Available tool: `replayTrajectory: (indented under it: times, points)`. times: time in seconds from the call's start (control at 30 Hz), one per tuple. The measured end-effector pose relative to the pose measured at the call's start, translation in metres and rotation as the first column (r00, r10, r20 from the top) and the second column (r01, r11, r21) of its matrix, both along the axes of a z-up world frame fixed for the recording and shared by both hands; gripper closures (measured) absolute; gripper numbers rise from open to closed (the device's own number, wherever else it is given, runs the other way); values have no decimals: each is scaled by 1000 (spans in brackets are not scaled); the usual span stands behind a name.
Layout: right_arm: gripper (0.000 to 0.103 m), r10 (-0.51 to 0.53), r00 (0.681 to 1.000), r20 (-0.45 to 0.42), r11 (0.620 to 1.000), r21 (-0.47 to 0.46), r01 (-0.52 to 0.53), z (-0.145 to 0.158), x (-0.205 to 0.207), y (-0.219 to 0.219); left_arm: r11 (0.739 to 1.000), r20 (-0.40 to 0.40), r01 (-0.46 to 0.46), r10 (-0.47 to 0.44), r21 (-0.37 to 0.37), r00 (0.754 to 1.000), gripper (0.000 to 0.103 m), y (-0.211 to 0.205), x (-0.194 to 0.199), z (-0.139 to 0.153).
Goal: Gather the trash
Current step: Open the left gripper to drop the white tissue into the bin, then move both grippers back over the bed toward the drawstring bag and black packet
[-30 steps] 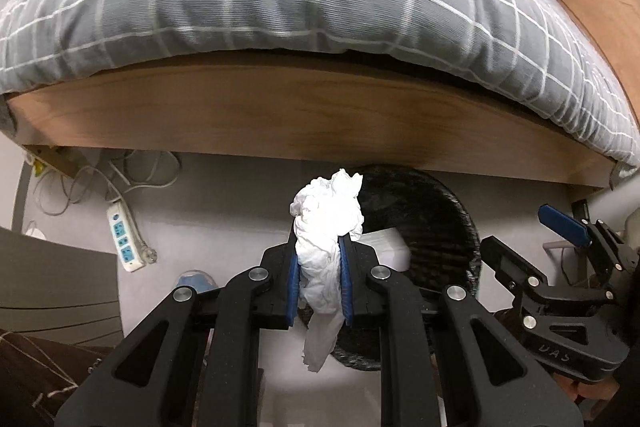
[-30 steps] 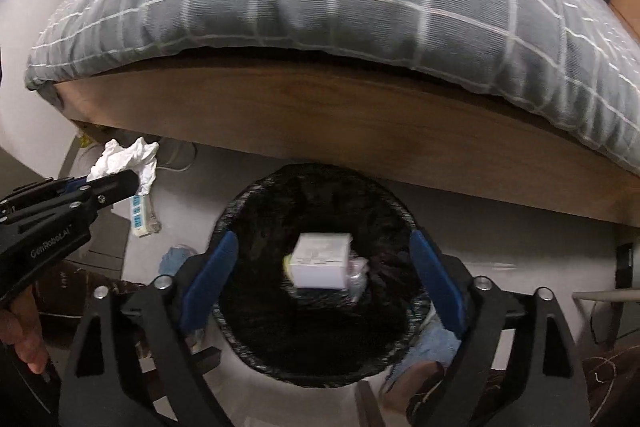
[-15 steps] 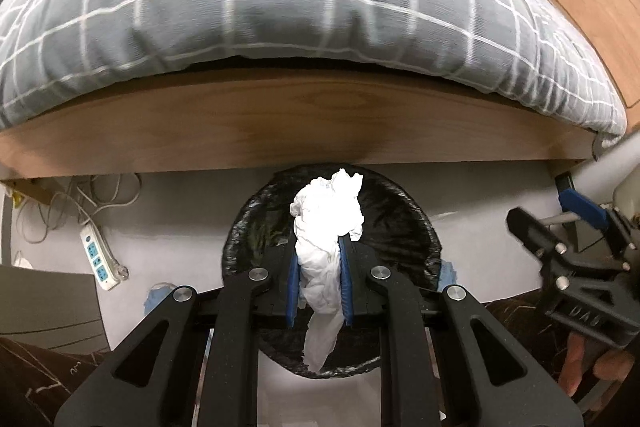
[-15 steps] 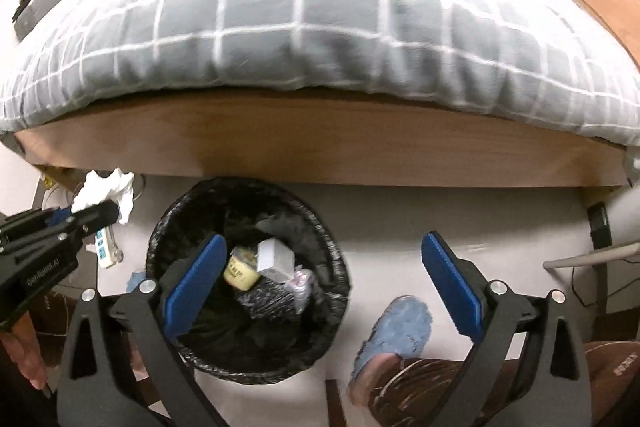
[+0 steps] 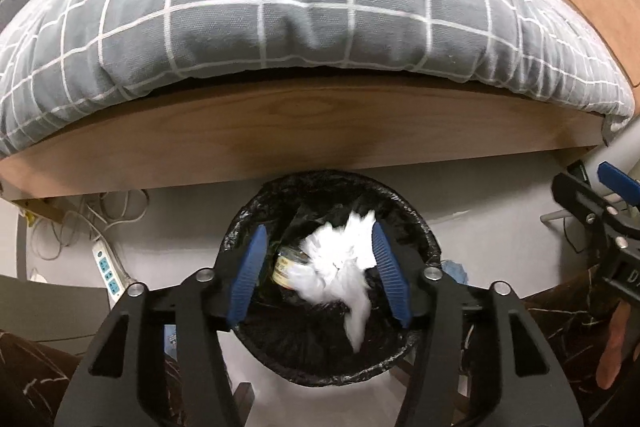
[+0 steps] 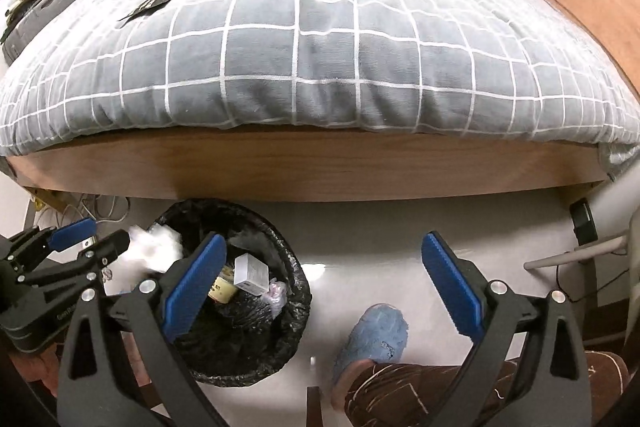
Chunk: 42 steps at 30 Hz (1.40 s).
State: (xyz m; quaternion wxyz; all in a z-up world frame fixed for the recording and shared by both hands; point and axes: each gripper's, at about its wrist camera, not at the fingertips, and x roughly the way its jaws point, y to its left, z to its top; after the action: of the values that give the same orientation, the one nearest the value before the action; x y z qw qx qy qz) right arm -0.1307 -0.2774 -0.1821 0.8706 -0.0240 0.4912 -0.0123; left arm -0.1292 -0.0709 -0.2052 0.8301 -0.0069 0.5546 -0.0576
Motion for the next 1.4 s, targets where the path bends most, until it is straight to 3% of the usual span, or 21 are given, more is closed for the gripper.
replayTrajectory:
  times: [0.2,0.43,0.77,1.0,1.4]
  points:
    - [9,-4,1000,15,1000,11,3,5,2,5,999,19,-45,46,-6,999,28,16,2,3]
    - [9,34,997,63,999,21,-35,24,6,23,996,108,-90,87,18,990,6,33,7,33]
    - [8,47,983,176,998,30,-53,74,4,39,987,206,-162,159,-3,966,6,65,8,83]
    - [8,41,967,251,998,32,-51,112,5,47,984,291,-176,173,-15,941,6,75,14,134]
    - [8,79,951,299,994,48,-98,145,46,77,973,350,-229,225,-28,909,6,113,62,171]
